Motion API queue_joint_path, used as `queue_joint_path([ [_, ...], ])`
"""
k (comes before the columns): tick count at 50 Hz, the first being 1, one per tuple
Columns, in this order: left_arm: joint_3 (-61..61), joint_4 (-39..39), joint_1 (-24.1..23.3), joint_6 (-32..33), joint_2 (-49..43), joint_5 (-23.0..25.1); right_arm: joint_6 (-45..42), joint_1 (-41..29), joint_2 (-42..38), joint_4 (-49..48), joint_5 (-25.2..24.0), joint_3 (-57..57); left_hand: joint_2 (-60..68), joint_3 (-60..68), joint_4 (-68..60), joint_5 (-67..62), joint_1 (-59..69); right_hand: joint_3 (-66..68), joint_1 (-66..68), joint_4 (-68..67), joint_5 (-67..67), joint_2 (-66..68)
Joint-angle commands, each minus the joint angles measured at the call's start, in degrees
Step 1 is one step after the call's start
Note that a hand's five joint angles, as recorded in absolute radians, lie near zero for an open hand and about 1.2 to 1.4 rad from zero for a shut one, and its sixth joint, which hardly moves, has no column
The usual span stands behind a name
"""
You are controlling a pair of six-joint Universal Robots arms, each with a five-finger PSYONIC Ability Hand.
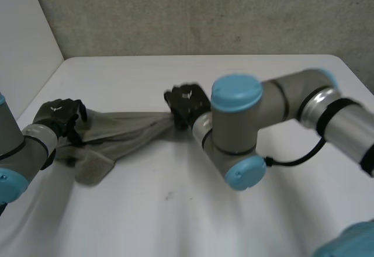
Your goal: Fold the towel.
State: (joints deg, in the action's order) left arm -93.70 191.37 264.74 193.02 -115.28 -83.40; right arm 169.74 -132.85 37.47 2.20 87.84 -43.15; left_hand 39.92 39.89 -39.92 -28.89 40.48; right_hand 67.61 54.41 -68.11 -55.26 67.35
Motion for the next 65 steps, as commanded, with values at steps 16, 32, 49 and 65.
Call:
queue_joint_path([
  [16, 25.85, 4.10, -16.01, 0.78, 4.98, -2.91, -10.30, 7.79, 23.52, -16.00, 0.31, -1.59, 40.08, 40.11, -40.08, -41.11, 39.52, 12.39, 25.59, -11.89, -14.74, 12.65],
  [32, 14.63, 0.24, -24.53, -9.49, 5.87, -7.66, -20.83, 9.54, 36.62, -11.11, -2.33, -19.60, -4.96, -4.93, 4.96, 3.93, -5.51, 12.39, 25.59, -11.89, -14.74, 12.65],
  [49, 7.21, -2.41, -32.80, -32.70, 4.72, -7.40, -32.63, 9.02, 36.18, 3.23, 2.59, -18.38, -9.01, -8.99, 9.02, 7.99, -9.57, 12.39, 25.59, -11.89, -14.74, 12.65],
  [65, 17.66, -3.46, -38.78, -42.99, -5.11, -9.15, -32.28, 4.10, 41.88, 8.25, 5.93, -20.48, -8.51, -8.48, 8.52, 7.49, -9.07, 12.39, 25.59, -11.89, -14.74, 12.65],
])
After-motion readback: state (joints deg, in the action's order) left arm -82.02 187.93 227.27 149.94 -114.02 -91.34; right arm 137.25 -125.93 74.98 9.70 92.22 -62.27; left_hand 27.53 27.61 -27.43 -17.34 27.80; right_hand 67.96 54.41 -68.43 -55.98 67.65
